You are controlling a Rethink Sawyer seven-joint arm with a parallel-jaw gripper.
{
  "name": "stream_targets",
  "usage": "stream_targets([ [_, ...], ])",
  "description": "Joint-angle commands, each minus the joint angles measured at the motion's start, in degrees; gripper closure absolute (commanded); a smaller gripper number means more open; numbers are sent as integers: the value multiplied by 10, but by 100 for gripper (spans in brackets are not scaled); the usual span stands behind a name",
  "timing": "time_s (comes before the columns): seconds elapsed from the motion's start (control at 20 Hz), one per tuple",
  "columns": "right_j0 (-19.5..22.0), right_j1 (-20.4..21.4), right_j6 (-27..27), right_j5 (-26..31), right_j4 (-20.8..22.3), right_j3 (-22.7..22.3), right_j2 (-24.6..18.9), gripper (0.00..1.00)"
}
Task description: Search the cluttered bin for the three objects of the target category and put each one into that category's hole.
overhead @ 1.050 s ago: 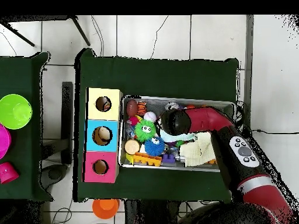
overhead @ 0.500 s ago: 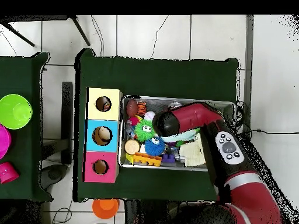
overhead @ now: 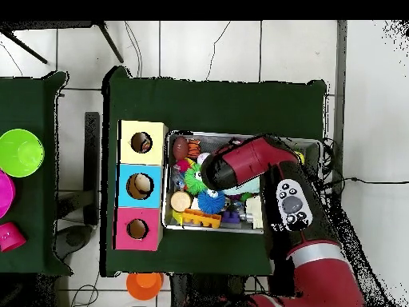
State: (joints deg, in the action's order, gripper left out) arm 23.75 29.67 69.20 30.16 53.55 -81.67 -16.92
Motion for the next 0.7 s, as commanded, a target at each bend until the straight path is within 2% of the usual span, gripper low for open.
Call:
stream_targets([
  [0.05, -11, 18, 146, -54, 34, 41, 83, 100],
  [0.15, -1, 11, 106, -33, 7, 36, 72, 100],
  [0.25, 23, -1, 44, 1, -29, 17, 43, 100],
  [0.4, 52, -32, -9, 26, -69, -8, -1, 100],
  [0.6, 98, -68, -54, 29, -110, -40, -51, 100],
  [0.7, 105, -68, -57, 22, -114, -50, -56, 100],
])
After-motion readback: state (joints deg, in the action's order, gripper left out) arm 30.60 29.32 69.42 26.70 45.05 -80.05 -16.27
